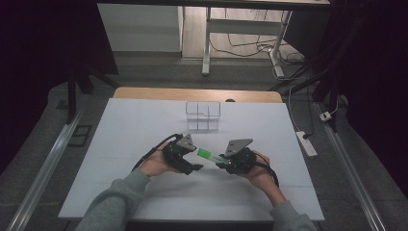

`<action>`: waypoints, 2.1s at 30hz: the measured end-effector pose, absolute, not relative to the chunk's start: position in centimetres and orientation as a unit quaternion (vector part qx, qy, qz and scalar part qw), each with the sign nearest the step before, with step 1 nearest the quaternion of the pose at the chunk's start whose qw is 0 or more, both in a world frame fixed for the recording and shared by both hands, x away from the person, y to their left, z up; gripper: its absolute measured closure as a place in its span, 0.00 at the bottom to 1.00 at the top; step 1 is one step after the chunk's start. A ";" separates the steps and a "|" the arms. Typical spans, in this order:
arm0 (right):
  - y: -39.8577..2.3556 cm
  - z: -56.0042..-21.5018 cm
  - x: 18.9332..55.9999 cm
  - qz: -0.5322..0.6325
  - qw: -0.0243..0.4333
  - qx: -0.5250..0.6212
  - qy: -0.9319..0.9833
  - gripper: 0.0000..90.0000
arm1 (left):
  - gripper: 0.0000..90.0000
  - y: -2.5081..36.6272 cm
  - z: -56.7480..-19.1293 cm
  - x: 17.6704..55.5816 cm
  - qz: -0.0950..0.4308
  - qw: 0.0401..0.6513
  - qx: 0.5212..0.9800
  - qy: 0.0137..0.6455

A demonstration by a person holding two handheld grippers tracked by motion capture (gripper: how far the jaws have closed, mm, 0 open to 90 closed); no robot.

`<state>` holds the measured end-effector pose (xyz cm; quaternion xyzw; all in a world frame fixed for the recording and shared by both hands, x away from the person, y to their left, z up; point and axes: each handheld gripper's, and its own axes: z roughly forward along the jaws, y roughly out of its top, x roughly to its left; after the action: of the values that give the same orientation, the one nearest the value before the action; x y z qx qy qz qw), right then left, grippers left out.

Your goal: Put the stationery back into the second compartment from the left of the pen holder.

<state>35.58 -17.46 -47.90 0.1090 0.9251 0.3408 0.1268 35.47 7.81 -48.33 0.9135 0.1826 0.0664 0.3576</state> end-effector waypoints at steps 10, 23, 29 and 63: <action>-17.8 -47.7 35.5 0.356 0.153 0.120 0.914 0.73 | 0.29 9.0 -48.4 35.9 0.042 0.405 0.882 0.237; -17.6 -47.6 35.2 0.373 0.170 0.128 0.903 0.73 | 0.30 9.0 -48.7 36.6 -0.004 0.471 0.835 0.284; -17.1 -47.9 34.9 0.373 0.178 0.115 0.903 0.73 | 0.34 8.4 -48.8 36.6 -0.005 0.482 0.828 0.286; -16.0 -49.5 34.6 0.344 0.214 0.106 0.908 0.73 | 0.82 7.7 -48.6 36.6 -0.072 0.526 0.798 0.284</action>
<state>34.65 -16.03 -49.46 0.1059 0.9080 0.3442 0.2142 36.64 7.72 -48.63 0.7984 0.2844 -0.0720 0.5258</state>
